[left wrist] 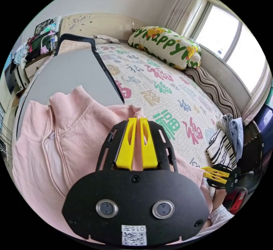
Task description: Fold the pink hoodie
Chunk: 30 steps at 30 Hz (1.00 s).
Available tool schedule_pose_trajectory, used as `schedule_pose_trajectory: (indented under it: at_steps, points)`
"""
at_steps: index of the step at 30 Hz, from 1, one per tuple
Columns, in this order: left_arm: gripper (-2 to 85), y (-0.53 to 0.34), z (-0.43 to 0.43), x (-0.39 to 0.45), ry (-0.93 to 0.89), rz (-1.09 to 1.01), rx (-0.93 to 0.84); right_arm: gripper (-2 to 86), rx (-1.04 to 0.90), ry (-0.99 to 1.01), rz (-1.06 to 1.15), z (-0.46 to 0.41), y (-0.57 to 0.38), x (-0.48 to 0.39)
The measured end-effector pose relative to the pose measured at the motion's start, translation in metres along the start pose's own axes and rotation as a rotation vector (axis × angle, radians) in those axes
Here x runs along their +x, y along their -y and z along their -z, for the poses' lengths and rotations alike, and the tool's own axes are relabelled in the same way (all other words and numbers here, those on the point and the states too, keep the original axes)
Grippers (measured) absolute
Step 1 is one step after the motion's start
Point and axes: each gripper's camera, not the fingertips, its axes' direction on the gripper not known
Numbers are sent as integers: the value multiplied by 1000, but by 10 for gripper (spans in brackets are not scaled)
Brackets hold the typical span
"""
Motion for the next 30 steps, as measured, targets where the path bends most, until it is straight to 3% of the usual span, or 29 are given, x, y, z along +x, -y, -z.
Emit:
schedule_pose_trajectory:
  at_steps: [4,9,13,17,20,23,27,30]
  points:
    - [20,13,-29,10,33,11,-112,-5,-86,-86,98,-15,3,-18]
    - [38,15,-30,11,-52,32,-84,19,-66,-21,45,-11,-1,-5]
    - [50,17,-4,35,23,-100,-17,57,81,89,-94,11,-15,24]
    - [56,15,-12,46,131,-157,-162,66,198,95,-49,22,-17,12]
    - [39,4,-26,53,123,-193,-227,68,115,67,75,7,-7,-15]
    - [15,-5,-27,63,129,-235,-197,7,39,-51,88,-9,-1,-32]
    - [3,-4,-31,73,166,-232,-203,-8,-33,-43,126,-21,0,-38]
    - [-1,-6,-41,92,317,-285,-220,-10,-86,-28,139,-31,0,-40]
